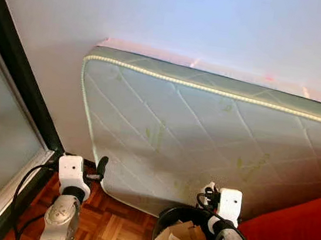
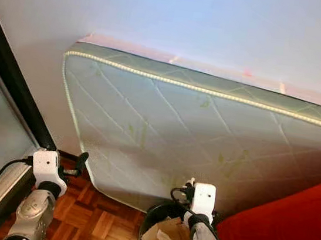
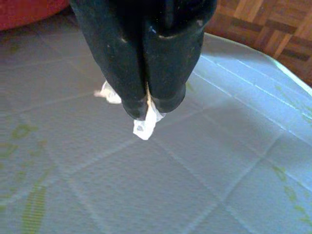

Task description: Clean up the room

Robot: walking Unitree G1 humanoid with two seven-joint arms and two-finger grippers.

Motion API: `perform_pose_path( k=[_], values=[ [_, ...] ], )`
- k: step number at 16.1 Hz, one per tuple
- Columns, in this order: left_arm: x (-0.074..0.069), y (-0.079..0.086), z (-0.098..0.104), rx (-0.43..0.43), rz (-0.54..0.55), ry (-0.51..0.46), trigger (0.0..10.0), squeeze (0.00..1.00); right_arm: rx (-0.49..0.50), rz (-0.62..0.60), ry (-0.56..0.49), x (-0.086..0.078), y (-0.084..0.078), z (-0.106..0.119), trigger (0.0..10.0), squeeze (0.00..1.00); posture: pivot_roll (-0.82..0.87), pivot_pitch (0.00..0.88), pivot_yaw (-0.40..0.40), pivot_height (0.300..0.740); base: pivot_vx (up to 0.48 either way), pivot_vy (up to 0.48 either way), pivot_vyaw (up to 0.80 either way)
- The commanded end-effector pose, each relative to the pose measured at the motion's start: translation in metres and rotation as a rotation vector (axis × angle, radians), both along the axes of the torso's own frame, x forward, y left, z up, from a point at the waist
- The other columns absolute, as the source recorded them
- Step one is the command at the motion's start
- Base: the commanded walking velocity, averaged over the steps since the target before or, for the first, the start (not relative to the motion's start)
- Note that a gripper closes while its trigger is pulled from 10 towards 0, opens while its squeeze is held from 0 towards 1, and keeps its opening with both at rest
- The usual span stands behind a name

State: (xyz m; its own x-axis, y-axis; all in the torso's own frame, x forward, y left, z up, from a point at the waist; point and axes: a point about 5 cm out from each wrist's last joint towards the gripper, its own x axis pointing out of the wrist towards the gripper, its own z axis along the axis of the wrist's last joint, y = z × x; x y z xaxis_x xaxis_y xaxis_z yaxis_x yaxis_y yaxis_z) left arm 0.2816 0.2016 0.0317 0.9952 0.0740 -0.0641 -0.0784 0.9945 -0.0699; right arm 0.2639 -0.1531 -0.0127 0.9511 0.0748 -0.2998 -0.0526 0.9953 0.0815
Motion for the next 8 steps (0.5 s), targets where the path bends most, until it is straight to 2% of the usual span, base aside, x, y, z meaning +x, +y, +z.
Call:
perform_pose_path(
  k=[1,8],
  values=[
    [-0.0024,-0.0002,-0.0018,0.003,-0.012,0.009,10.0,0.0,-0.011,-0.005,0.002,-0.0008,-0.0026,-0.0003,10.0,0.0,0.07,0.049,-0.033,0.7,0.0,0.0,0.0],
    [-0.0079,0.0012,-0.0048,0.001,-0.03,0.022,10.0,0.0,-0.007,-0.009,0.031,-0.0029,-0.0003,-0.0043,10.0,0.0,0.07,0.015,-0.031,0.69,0.0,0.0,0.0]
  ],
)
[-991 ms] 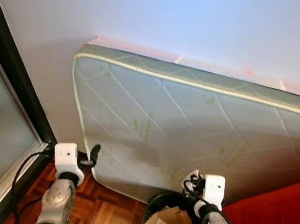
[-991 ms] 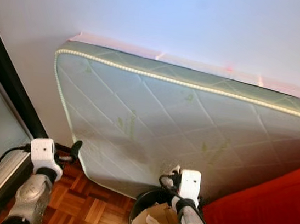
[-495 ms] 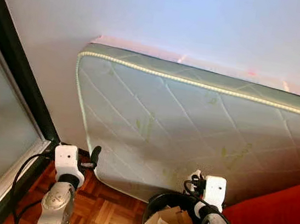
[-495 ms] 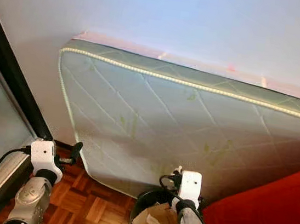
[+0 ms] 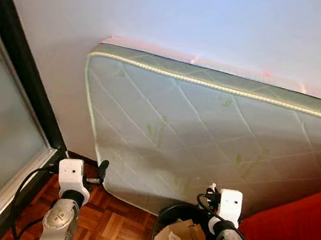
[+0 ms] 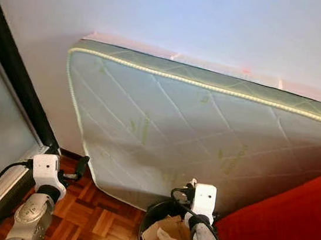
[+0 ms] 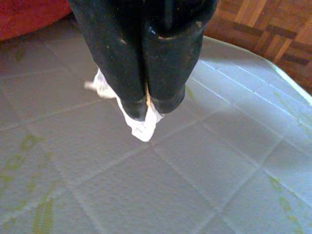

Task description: Clean up the room

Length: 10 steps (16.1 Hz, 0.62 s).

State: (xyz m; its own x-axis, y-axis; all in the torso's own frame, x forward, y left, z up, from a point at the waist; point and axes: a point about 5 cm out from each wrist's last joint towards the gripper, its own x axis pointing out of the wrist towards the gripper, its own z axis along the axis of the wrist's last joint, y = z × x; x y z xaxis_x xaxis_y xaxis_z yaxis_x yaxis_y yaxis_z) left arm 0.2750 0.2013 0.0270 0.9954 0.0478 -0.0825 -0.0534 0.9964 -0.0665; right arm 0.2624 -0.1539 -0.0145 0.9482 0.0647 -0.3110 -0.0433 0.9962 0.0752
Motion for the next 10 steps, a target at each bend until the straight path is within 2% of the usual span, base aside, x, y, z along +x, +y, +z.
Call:
perform_pose_path(
  k=[1,3,10],
  values=[
    [-0.001,0.002,0.0,-0.002,-0.006,0.004,10.0,0.0,-0.002,0.001,0.034,-0.001,0.001,-0.003,10.0,0.0,0.07,0.015,-0.031,0.69,0.0,0.0,0.0],
    [-0.001,0.0,0.0,-0.005,-0.013,0.007,10.0,0.0,0.006,0.014,0.015,-0.001,0.003,-0.002,10.0,0.0,0.08,0.014,-0.032,0.67,0.0,0.0,0.0],
    [0.003,0.0,0.004,-0.006,-0.018,-0.003,10.0,0.0,0.026,0.043,0.032,0.002,0.011,-0.001,10.0,0.0,0.09,0.051,-0.036,0.67,0.0,0.0,0.0]
  ],
)
